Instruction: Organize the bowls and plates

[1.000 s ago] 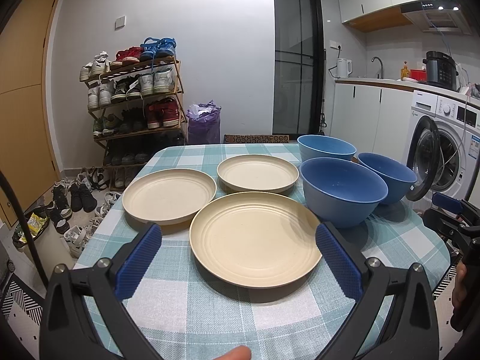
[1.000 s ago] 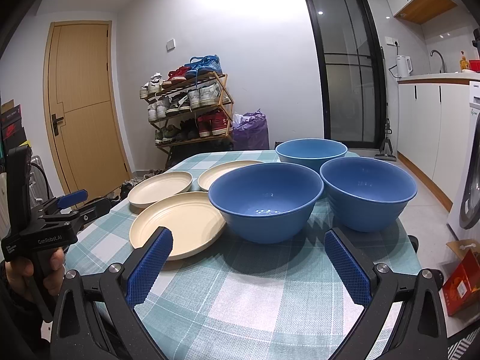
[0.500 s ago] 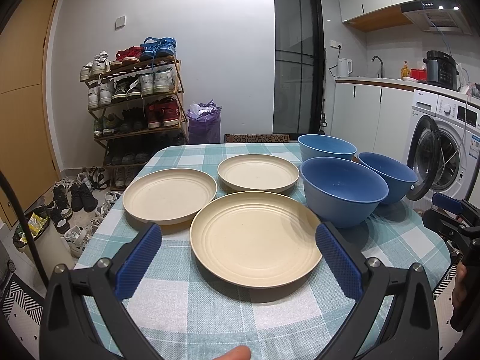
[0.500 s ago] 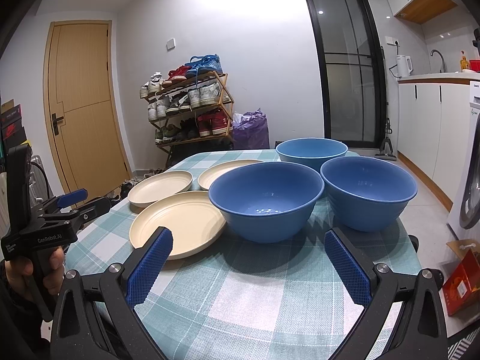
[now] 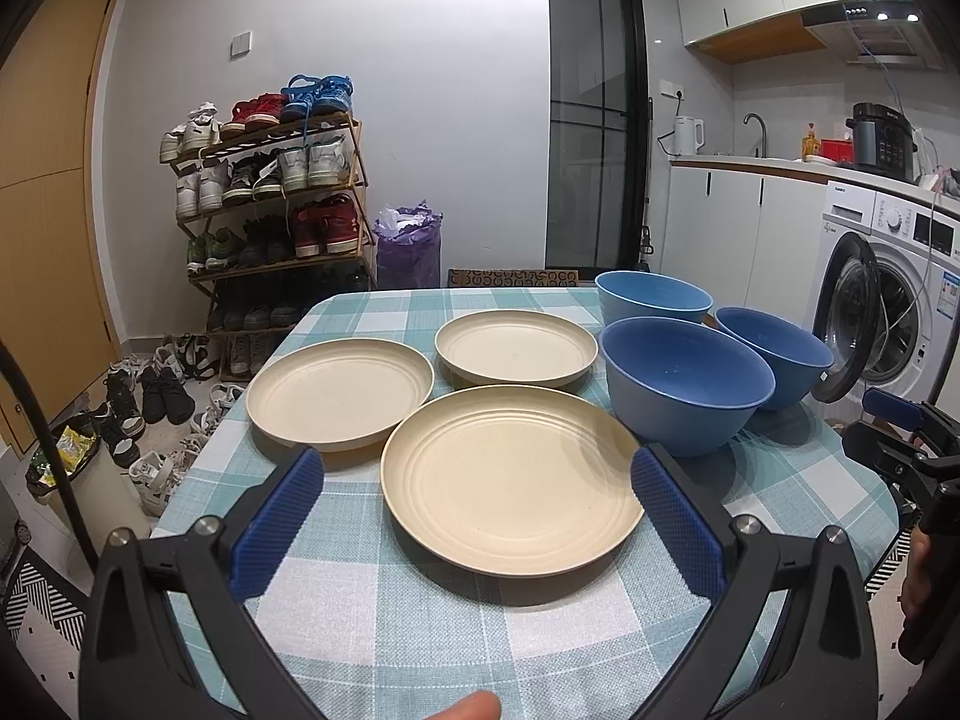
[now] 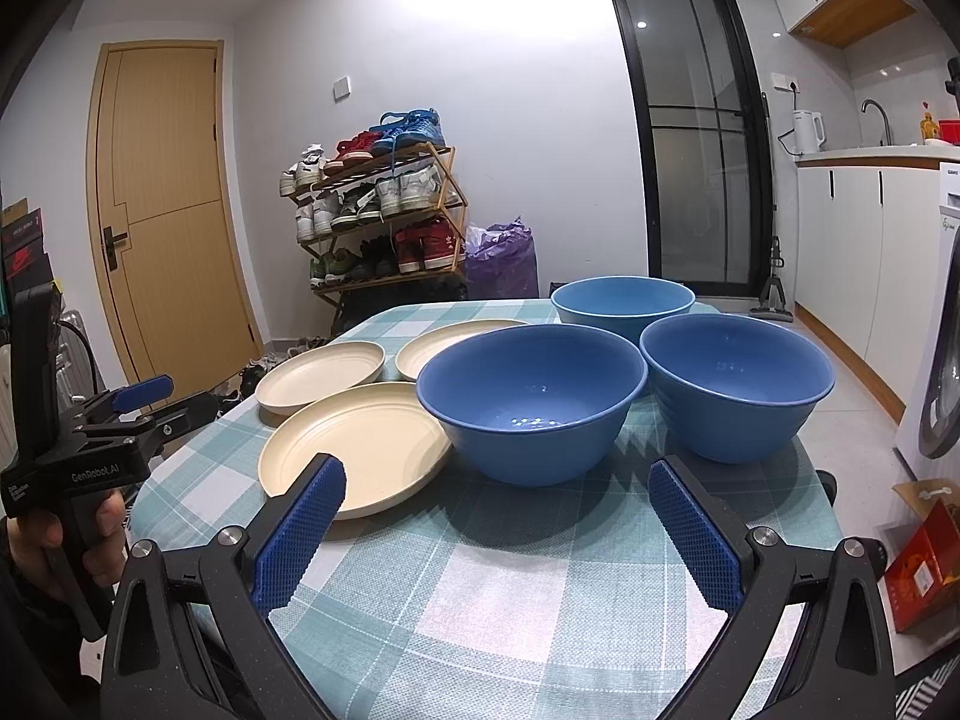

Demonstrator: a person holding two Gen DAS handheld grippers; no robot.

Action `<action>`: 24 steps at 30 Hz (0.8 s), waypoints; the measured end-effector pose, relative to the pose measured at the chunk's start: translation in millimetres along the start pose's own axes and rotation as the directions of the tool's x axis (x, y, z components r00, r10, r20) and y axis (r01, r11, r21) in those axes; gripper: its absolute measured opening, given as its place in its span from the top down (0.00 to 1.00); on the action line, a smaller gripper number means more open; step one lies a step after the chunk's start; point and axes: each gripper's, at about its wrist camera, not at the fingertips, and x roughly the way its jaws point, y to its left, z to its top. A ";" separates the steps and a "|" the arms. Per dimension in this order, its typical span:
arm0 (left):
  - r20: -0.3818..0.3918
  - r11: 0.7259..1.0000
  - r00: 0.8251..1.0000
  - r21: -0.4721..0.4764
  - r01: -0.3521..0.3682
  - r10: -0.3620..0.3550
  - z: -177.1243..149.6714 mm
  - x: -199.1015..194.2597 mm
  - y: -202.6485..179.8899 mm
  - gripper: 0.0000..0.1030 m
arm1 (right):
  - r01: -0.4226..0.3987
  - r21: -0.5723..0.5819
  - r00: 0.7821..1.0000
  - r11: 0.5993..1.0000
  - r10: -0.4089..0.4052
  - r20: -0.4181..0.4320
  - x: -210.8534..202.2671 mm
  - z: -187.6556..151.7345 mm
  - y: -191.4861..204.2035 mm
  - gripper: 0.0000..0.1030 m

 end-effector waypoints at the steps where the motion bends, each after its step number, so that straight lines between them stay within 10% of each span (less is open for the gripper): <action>1: 0.000 1.000 1.000 0.002 -0.001 0.001 0.1 0.1 -0.2 0.00 | -0.001 0.000 1.000 1.000 0.001 0.001 -0.4 0.3 -0.5 0.00; 24: 0.001 1.000 1.000 0.004 -0.009 0.009 4.4 -1.6 2.2 0.00 | -0.010 -0.004 1.000 1.000 0.010 -0.002 0.7 0.9 0.7 0.00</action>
